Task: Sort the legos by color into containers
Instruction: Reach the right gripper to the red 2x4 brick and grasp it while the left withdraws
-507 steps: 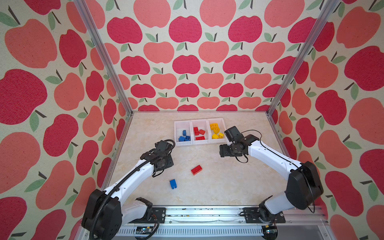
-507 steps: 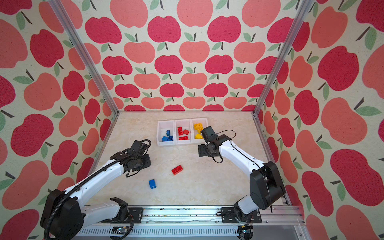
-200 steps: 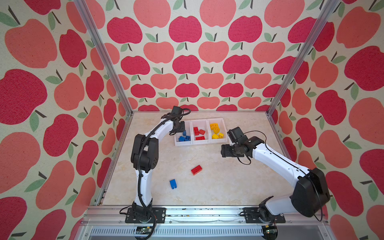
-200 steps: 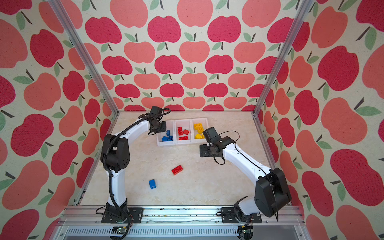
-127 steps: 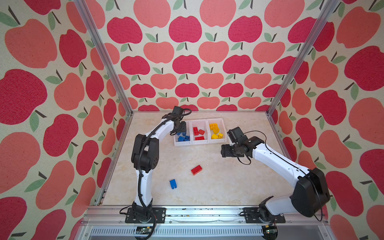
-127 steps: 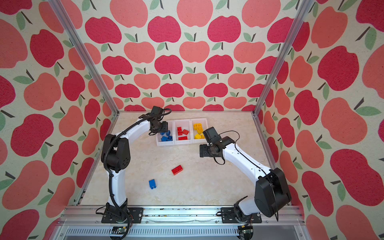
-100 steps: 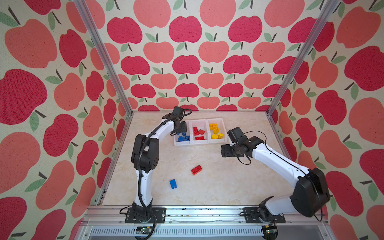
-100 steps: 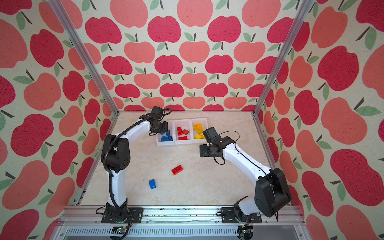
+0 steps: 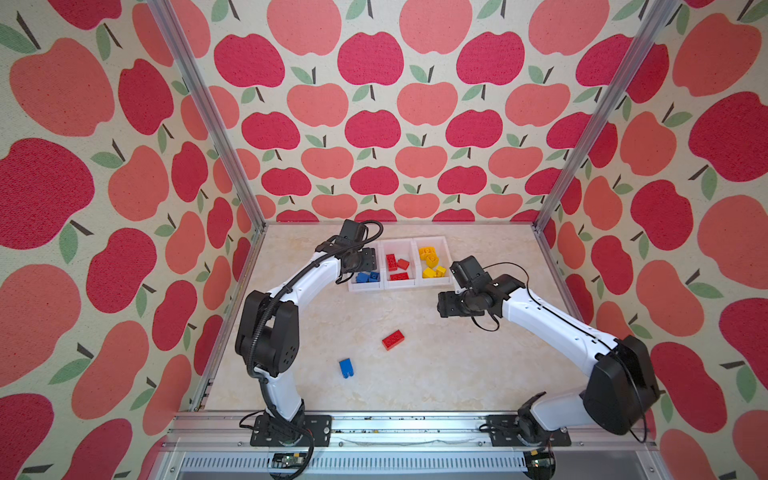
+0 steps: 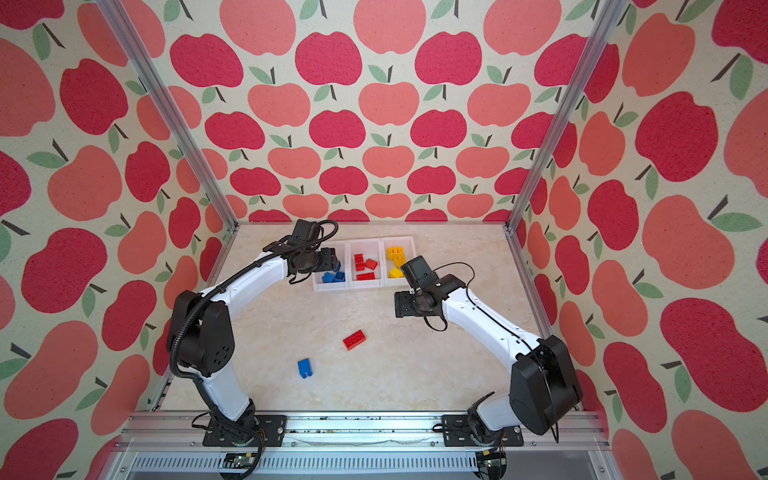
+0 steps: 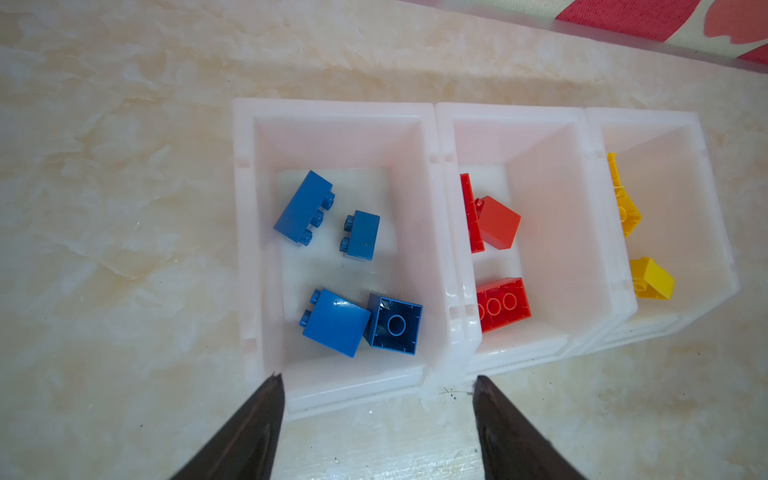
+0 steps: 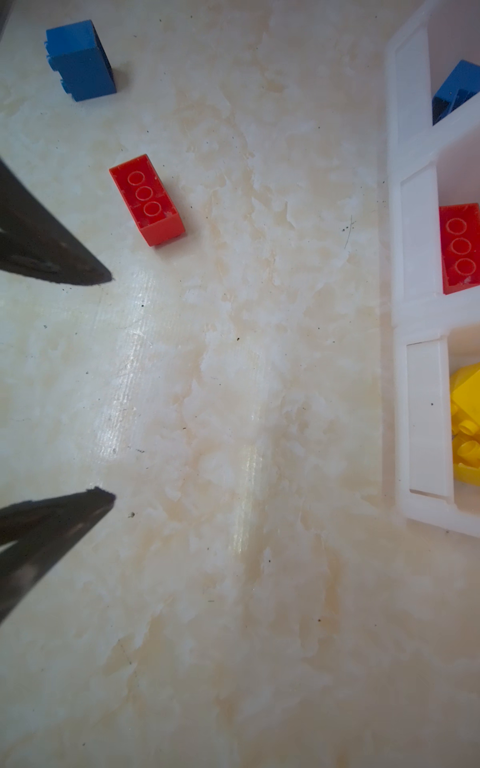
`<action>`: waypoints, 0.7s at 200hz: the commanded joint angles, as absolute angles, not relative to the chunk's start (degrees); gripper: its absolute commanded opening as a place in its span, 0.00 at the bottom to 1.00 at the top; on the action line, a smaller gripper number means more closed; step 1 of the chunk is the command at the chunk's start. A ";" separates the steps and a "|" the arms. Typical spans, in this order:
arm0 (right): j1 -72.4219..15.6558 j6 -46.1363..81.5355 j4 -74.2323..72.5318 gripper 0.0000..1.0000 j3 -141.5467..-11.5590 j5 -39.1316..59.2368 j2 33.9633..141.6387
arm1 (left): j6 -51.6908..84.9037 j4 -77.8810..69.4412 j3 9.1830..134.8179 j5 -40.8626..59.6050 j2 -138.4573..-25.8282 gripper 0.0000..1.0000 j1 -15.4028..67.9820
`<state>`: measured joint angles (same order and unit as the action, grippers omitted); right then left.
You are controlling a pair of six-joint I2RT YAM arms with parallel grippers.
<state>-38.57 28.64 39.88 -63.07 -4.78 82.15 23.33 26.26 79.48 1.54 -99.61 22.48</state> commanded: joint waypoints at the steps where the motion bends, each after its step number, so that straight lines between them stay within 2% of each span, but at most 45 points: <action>1: -40.67 30.13 39.31 0.80 -63.25 -4.03 83.11 | 26.61 23.09 73.07 2.95 -93.94 0.76 22.24; 71: -49.82 29.06 37.95 0.84 -68.72 -3.34 92.13 | 29.88 22.30 55.46 4.20 -75.00 0.85 19.58; 140: -56.09 25.64 40.31 0.97 -75.34 -4.34 100.44 | 30.50 25.27 45.79 7.01 -63.40 0.90 13.75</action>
